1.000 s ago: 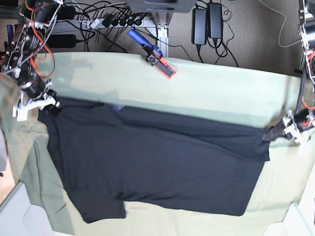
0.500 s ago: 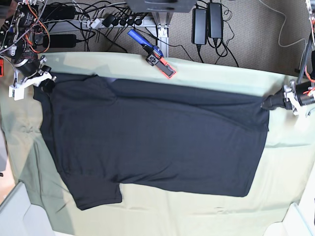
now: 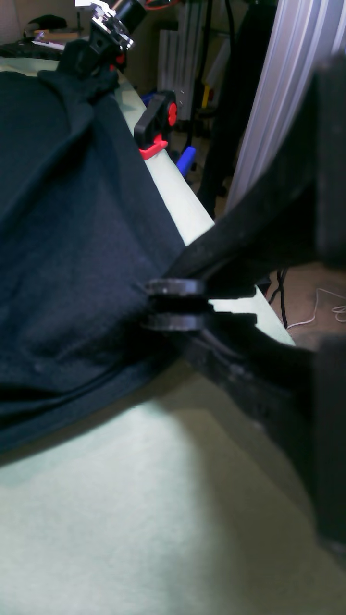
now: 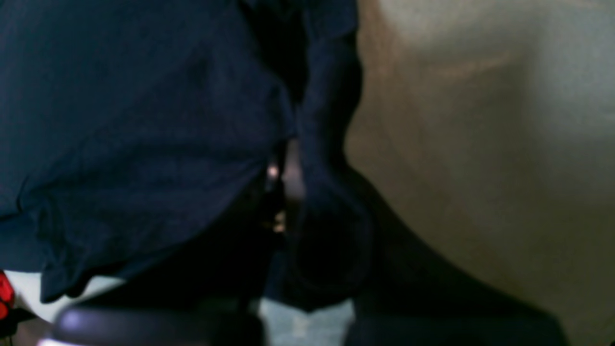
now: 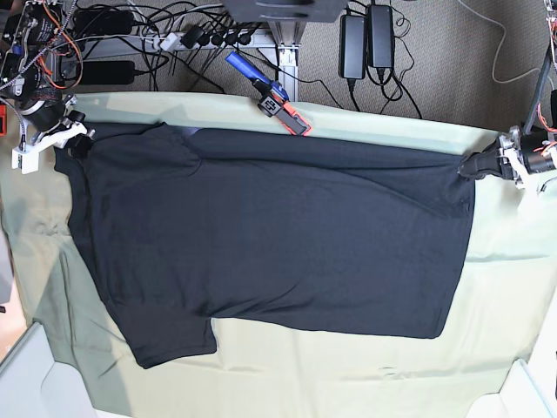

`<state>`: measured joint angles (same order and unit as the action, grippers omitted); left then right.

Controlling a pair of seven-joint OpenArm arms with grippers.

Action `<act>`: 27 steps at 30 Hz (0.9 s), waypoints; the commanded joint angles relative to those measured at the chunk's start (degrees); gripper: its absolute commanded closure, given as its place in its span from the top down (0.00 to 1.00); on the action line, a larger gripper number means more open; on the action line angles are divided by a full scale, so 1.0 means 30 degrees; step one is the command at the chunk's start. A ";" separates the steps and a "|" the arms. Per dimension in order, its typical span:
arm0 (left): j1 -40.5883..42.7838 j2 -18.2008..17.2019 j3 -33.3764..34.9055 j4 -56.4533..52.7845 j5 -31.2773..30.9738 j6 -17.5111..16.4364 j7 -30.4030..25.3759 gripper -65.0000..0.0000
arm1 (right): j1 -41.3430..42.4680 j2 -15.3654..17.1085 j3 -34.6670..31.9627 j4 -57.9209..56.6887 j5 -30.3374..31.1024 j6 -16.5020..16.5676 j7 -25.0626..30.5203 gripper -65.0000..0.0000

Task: Fold the T-shirt properly
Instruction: 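Release and move the right gripper to the shirt's sleeve edge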

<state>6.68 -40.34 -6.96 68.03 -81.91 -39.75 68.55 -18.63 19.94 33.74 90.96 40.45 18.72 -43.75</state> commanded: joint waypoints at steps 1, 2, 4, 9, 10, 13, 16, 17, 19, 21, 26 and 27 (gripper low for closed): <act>-0.0211 -0.0576 -0.0204 0.0211 -0.0029 -0.0084 -0.0510 0.24 | 0.0000 0.0415 0.0248 0.0306 -0.0517 0.1137 0.0984 0.12; -0.0211 -0.0583 -0.0204 0.0211 0.0321 -0.0084 -0.0889 0.35 | 0.0000 0.0401 0.0248 0.0306 -0.0729 0.1129 0.1107 0.30; -0.0219 -0.0583 -0.0219 0.0211 0.1129 -0.0084 -0.2033 0.48 | 0.0000 0.0386 0.0248 0.0306 -0.0780 0.1137 0.1093 0.60; -0.0226 -0.0576 -0.1894 0.0219 0.2980 -0.0084 -0.3774 0.48 | 0.0015 0.0386 0.0663 0.0321 -0.0831 0.1129 0.1078 0.68; -0.0219 -0.0583 -0.2521 0.0219 0.2958 -0.0084 -0.3774 0.48 | 0.0029 0.0393 0.0947 0.0364 -0.0823 0.1129 0.1078 0.68; -0.0219 -0.0721 -0.4291 0.0233 0.2805 -0.0084 -0.3738 0.48 | 0.0066 0.0401 0.2069 0.0743 -0.0576 0.1129 0.1071 0.68; -0.0226 -0.1005 -0.5115 0.0233 0.2222 -0.0084 -0.3701 0.48 | 0.0408 0.0510 0.3082 0.1173 -0.0204 0.1129 0.1078 0.68; -0.0219 -0.1100 -0.5136 0.0233 0.1916 -0.0084 -0.3701 0.48 | 0.0758 0.0634 0.3191 0.1166 0.0102 0.1129 0.1086 0.68; -0.0270 -0.1144 -0.5129 0.0240 0.1515 -0.0084 -0.3548 0.48 | 0.1741 0.0911 0.3009 0.1137 -0.0007 0.1137 0.1100 0.68; -0.0277 -0.1115 -0.5129 0.0321 0.1239 -0.0084 -0.3483 0.48 | 0.3045 0.1246 0.2404 0.0954 -0.0656 0.1137 0.1370 0.68; -0.0270 -0.1107 -0.5129 0.1005 0.1231 -0.0084 -0.2994 0.48 | 0.7439 0.1712 -0.0153 -0.1144 -0.2776 0.0634 0.2295 0.68; -0.0262 -0.1115 -0.5129 0.1173 0.1239 -0.0084 -0.2834 0.48 | 0.8400 0.1705 -0.0670 -0.2076 -0.3271 0.0452 0.2586 0.68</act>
<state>6.63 -42.09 -21.80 70.61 -77.03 -39.72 60.71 5.72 23.88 31.31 83.57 30.26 18.50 -37.19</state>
